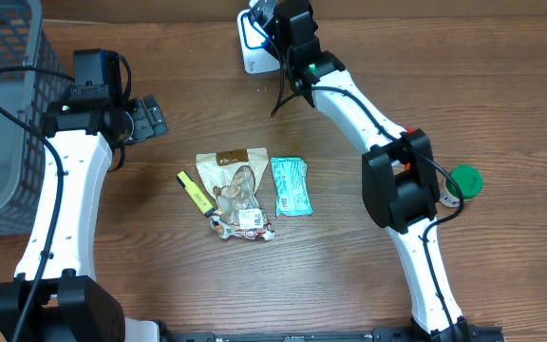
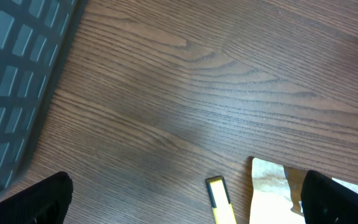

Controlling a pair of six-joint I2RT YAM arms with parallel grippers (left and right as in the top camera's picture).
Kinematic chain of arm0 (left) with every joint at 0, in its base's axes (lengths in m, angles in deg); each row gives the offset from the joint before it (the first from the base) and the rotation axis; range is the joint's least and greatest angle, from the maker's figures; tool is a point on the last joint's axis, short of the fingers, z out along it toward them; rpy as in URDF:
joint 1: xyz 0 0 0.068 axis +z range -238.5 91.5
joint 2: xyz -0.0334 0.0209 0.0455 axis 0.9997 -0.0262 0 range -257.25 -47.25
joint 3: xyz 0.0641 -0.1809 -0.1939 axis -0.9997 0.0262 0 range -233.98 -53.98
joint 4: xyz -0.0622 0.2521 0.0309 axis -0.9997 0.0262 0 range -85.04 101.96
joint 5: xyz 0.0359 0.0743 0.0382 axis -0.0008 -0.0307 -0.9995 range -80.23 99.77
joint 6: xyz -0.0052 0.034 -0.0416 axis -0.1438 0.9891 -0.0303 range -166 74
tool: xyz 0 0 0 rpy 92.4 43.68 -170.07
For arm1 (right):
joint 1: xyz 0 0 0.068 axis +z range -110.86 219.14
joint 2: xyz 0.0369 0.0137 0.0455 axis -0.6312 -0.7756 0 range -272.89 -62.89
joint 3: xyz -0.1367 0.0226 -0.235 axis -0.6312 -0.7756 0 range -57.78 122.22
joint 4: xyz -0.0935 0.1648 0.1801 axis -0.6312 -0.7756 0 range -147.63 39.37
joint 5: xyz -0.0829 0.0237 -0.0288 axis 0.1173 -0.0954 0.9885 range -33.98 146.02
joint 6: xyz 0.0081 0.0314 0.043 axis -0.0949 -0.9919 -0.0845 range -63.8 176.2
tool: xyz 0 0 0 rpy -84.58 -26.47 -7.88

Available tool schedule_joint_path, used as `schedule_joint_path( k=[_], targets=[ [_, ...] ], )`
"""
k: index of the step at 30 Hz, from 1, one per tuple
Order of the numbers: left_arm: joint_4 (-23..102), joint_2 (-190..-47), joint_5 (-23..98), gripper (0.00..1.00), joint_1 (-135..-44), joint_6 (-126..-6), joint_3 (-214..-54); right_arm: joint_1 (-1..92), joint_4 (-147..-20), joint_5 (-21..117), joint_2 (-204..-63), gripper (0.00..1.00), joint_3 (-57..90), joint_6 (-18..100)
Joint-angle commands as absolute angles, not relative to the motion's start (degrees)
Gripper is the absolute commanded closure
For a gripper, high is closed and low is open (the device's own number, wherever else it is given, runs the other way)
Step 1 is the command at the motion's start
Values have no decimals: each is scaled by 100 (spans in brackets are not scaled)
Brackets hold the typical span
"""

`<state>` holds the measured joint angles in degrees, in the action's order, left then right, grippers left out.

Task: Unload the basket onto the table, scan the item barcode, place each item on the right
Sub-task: 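Hold the orange packet in front of the white scanner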

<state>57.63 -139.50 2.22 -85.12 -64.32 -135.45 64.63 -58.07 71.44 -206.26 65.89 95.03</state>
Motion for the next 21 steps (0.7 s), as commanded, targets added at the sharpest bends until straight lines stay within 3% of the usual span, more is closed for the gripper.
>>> schedule_joint_path(
  k=[1,6,21],
  targets=[
    [5761,-13876,189,0,-8543,-6487,-13611,6625,-5545,7557,-20792,97,6668,10493],
    [5761,-13876,189,0,-8543,-6487,-13611,6793,-5156,7743,-20881,97,6668,11516],
    [5761,-13876,189,0,-8543,-6487,-13611,6929,-5099,7743,-21091,96,6668,11479]
  ],
)
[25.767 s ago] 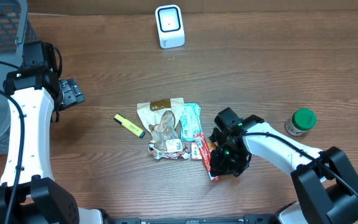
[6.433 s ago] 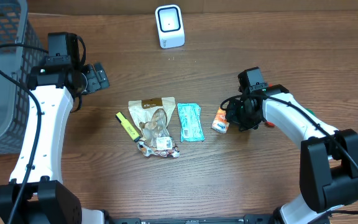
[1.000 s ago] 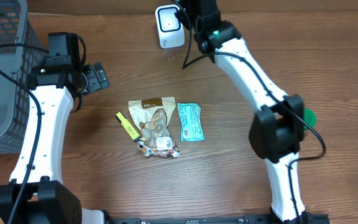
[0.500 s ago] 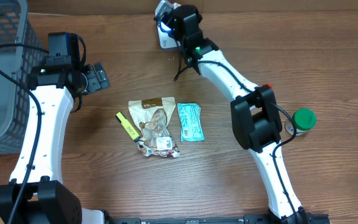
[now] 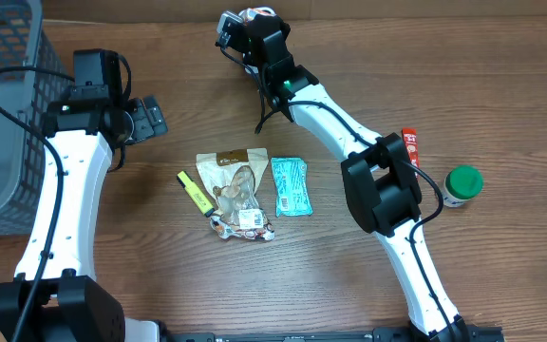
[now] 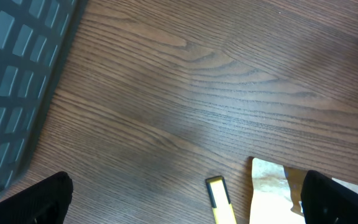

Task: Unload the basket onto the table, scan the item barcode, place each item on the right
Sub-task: 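Hold the orange packet in front of the white scanner, then carry the orange packet right, set it beside the red stick, release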

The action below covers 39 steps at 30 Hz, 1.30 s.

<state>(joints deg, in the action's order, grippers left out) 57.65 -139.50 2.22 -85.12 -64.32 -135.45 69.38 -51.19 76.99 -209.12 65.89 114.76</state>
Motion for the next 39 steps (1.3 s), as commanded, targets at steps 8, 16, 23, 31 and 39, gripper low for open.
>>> schedule_joint_path(
  k=[8,16,23,31,39],
  targets=[
    [5758,-13876,189,0,-8543,-6487,-13611,6929,-5064,7743,-21179,96,6668,11476],
    [5761,-13876,189,0,-8543,-6487,-13611,6929,-5095,7738,-20534,97,6675,9857],
    [5758,-13876,189,0,-8543,-6487,-13611,6866,-7388,7668,-19107,97,6675,8019],
    [5761,-13876,189,0,-8552,-6487,-13611,6037,-12546,6254,-18366,87,6574,6386],
    [5761,-13876,189,0,-8552,-6487,-13611,4988,-12688,5931,-18377,89,4585,5442]
  ],
)
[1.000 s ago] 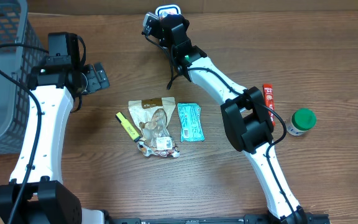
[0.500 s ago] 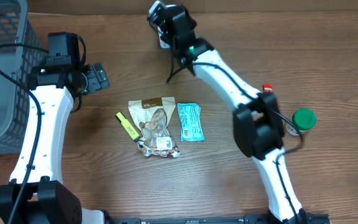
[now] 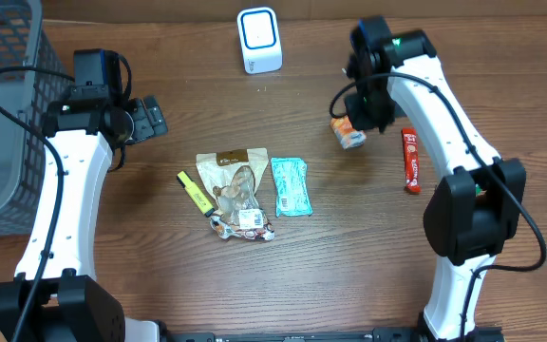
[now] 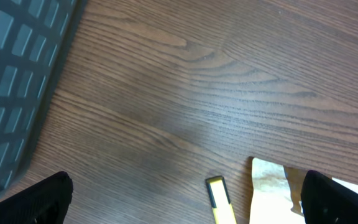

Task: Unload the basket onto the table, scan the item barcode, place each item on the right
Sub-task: 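Carry the orange packet right, set it beside the red stick, release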

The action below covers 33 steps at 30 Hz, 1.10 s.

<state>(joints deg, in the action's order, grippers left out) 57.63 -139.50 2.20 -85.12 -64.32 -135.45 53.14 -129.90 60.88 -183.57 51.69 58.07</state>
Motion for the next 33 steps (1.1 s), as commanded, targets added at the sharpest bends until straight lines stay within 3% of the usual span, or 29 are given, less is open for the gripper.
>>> schedule_joint_path(
  k=[1,7,12,18,23,28,33],
  targets=[
    [5761,-13876,189,0,-8552,-6487,-13611,4914,-12592,5924,-18377,89,4471,5439],
    [5758,-13876,189,0,-8552,-6487,-13611,4641,-12041,5216,-18374,72,4294,5450],
    [5761,-13876,189,0,-8552,-6487,-13611,4785,-11228,4781,-18377,51,4259,5713],
    [5761,-13876,189,0,-8552,-6487,-13611,5001,-9720,4906,-18388,44,3422,5813],
    [5761,-13876,189,0,-8552,-6487,-13611,5001,-9248,5203,-18388,50,2860,5785],
    [5758,-13876,189,0,-8552,-6487,-13611,4944,-9940,5861,-18350,62,2865,5466],
    [5761,-13876,189,0,-8552,-6487,-13611,4870,-10902,5898,-18278,61,2865,5398]
  ],
)
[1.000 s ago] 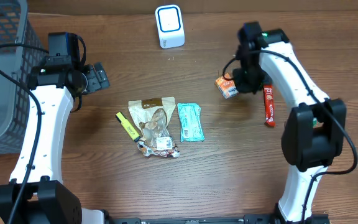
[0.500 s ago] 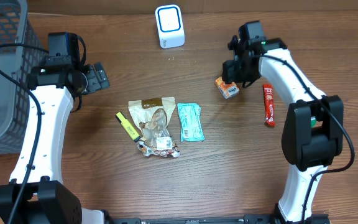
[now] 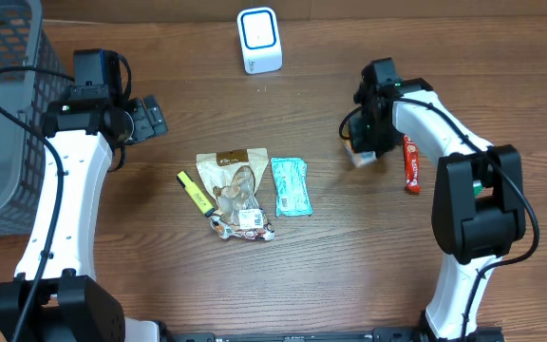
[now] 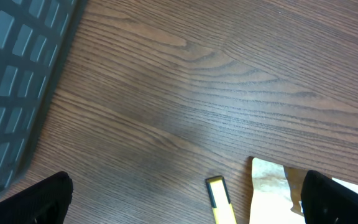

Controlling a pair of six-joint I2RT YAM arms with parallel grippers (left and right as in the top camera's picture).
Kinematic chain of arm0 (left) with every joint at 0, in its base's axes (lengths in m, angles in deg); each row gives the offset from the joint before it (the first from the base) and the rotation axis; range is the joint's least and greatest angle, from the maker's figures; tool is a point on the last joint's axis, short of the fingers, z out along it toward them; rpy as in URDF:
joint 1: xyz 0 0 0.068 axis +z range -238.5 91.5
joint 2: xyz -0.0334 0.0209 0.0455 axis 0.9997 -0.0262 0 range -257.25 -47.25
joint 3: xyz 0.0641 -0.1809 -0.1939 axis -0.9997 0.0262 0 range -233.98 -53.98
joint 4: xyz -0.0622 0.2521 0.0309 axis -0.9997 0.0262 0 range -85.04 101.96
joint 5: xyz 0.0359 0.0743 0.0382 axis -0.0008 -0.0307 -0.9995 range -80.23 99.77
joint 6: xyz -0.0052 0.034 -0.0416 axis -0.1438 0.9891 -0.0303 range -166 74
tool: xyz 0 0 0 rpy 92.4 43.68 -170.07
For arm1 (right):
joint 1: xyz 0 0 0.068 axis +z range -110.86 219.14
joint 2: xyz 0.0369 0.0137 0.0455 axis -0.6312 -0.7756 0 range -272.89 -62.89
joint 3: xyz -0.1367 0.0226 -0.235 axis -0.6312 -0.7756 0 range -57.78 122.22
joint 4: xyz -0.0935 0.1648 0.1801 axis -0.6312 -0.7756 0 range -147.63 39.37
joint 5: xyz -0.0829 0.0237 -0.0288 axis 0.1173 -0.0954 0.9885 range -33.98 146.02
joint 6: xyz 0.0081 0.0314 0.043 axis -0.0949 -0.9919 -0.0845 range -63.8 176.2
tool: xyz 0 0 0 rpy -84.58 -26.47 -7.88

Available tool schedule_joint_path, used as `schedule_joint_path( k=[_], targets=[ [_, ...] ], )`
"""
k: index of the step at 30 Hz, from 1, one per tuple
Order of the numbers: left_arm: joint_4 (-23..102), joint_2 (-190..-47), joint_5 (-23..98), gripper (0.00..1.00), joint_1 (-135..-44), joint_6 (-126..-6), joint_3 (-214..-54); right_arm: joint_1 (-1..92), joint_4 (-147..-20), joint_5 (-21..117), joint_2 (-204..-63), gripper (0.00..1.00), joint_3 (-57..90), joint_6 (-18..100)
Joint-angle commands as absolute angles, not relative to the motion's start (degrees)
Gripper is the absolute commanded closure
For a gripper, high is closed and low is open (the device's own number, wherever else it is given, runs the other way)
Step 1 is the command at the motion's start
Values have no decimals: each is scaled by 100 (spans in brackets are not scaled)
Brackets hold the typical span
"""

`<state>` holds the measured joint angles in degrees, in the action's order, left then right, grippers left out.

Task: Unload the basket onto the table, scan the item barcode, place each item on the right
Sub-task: 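Carry the orange packet right, set it beside the red stick, release, then move the right gripper left to the teal packet and grasp it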

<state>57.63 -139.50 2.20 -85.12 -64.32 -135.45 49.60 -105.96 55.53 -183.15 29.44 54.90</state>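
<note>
The white scanner with a blue ring (image 3: pixel 259 38) stands at the back of the table. My right gripper (image 3: pixel 363 150) is low over the table to the right of centre. It is shut on a small orange-and-white pack (image 3: pixel 357 155), just left of a red bar (image 3: pixel 410 161). My left gripper (image 3: pixel 148 119) hangs open at the left and holds nothing. In the left wrist view its two black fingertips (image 4: pixel 47 198) stand wide apart over bare wood.
A yellow highlighter (image 3: pixel 194 193), a brown snack bag (image 3: pixel 237 188) and a teal packet (image 3: pixel 290 185) lie mid-table. The highlighter (image 4: pixel 220 200) and bag (image 4: pixel 271 186) also show in the left wrist view. A grey mesh basket fills the far left.
My right gripper has moved a little down and to the right with the small pack, ending beside the red bar. The left arm has not moved.
My right gripper was first at the scanner at the back of the table, then still there but slightly further left. Later it held the small pack well away from the scanner, right of centre. Now the pack is low beside the red bar. The left arm stayed still throughout.
</note>
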Motion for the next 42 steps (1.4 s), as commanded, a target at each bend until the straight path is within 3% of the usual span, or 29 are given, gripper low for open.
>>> schedule_joint_path(
  k=[1,6,13,16,19,22,31,42],
  targets=[
    [5761,-13876,189,0,-8552,-6487,-13611,4870,-11138,5898,-18278,61,2863,5258],
    [5761,-13876,187,0,-8552,-6487,-13611,4872,-11547,6444,-18235,52,2863,4974],
    [5761,-13876,189,0,-8552,-6487,-13611,4874,-11724,6757,-17765,50,2863,4832],
    [5761,-13876,187,0,-8552,-6487,-13611,4914,-11497,6252,-17240,50,2863,5024],
    [5761,-13876,189,0,-8552,-6487,-13611,4914,-11484,5719,-17175,53,2863,5070],
    [5758,-13876,189,0,-8552,-6487,-13611,4920,-11477,5483,-17231,68,2694,5064],
    [5761,-13876,189,0,-8552,-6487,-13611,4837,-10133,5885,-17260,63,1523,4893],
    [5761,-13876,187,0,-8552,-6487,-13611,4560,-10791,6993,-17218,66,1470,4725]
  ],
)
